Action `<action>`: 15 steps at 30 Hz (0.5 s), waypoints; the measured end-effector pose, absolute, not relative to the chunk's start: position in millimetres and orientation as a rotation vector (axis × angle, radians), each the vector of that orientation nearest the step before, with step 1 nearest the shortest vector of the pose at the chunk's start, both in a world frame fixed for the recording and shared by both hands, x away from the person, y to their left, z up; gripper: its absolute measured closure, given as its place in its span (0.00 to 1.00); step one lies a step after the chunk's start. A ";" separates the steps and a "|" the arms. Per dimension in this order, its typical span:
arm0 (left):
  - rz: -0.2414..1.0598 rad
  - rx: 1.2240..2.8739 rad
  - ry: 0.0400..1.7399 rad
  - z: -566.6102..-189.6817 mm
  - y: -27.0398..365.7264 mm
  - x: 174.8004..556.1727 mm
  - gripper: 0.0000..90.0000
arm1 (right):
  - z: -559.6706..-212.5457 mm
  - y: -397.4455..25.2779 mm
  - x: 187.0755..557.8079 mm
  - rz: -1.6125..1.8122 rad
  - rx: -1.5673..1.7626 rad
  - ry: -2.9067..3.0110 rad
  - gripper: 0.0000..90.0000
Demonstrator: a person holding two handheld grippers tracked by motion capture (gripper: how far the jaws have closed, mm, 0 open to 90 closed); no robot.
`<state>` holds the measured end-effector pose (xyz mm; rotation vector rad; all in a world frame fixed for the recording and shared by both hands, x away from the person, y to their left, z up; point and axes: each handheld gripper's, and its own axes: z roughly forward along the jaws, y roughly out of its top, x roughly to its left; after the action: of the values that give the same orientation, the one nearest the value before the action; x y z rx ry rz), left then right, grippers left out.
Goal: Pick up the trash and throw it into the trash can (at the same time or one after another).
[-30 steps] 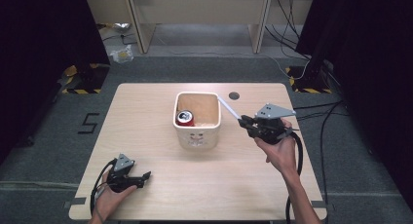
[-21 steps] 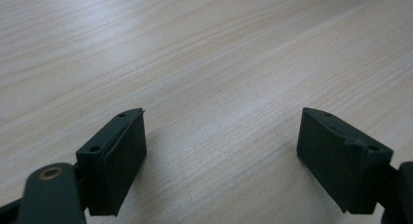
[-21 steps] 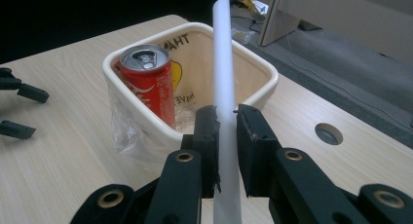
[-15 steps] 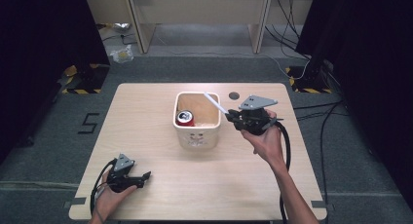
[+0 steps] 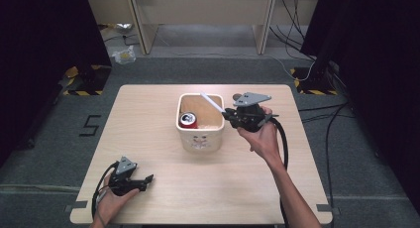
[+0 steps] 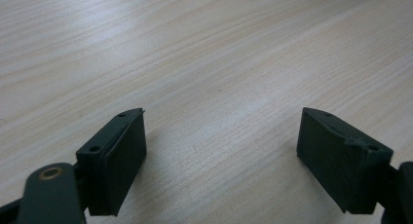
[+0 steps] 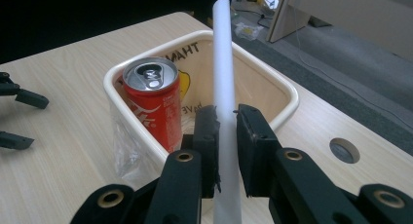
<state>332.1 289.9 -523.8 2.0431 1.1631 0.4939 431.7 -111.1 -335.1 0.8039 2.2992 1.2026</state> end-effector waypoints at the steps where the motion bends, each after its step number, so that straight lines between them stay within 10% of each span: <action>1: 0.494 2.044 1.164 -523.7 289.9 332.1 0.19 | -335.4 -108.9 433.2 1.197 0.799 2.303 0.88; 15: 0.491 2.046 1.164 -523.6 290.0 332.0 0.19 | -339.0 -77.0 450.1 1.137 0.783 2.366 0.88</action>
<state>332.0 290.0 -523.6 2.0455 1.1638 0.4913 450.1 -77.0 -339.0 0.7833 2.3661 1.1368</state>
